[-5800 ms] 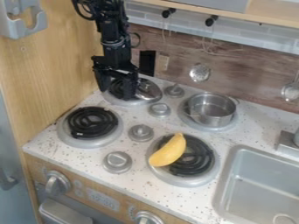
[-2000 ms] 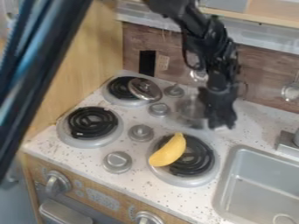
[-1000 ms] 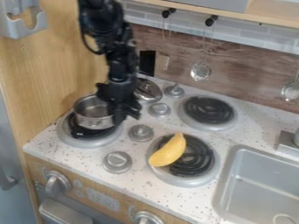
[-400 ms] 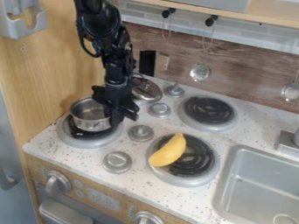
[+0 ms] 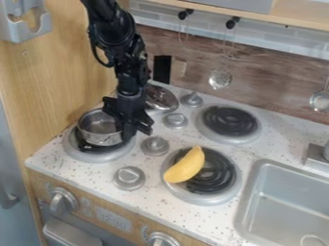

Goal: Move the silver pot to the left burner

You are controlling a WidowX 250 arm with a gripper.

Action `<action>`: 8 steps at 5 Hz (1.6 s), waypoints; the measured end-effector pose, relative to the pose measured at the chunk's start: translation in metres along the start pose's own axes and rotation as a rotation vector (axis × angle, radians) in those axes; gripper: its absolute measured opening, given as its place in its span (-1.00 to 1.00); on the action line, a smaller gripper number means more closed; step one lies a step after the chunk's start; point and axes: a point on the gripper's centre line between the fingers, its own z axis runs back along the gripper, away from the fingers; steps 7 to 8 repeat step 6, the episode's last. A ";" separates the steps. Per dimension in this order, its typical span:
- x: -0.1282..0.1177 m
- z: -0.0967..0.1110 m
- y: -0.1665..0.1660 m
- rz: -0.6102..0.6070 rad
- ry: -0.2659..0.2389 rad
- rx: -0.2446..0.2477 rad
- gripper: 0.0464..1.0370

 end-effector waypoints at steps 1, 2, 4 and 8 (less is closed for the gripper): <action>-0.001 -0.001 0.002 0.013 0.009 0.008 -0.93; -0.003 -0.001 0.002 0.027 0.018 0.005 -0.59; -0.011 0.030 -0.006 -0.033 0.088 -0.064 0.56; -0.013 0.059 -0.016 -0.067 0.101 -0.137 0.94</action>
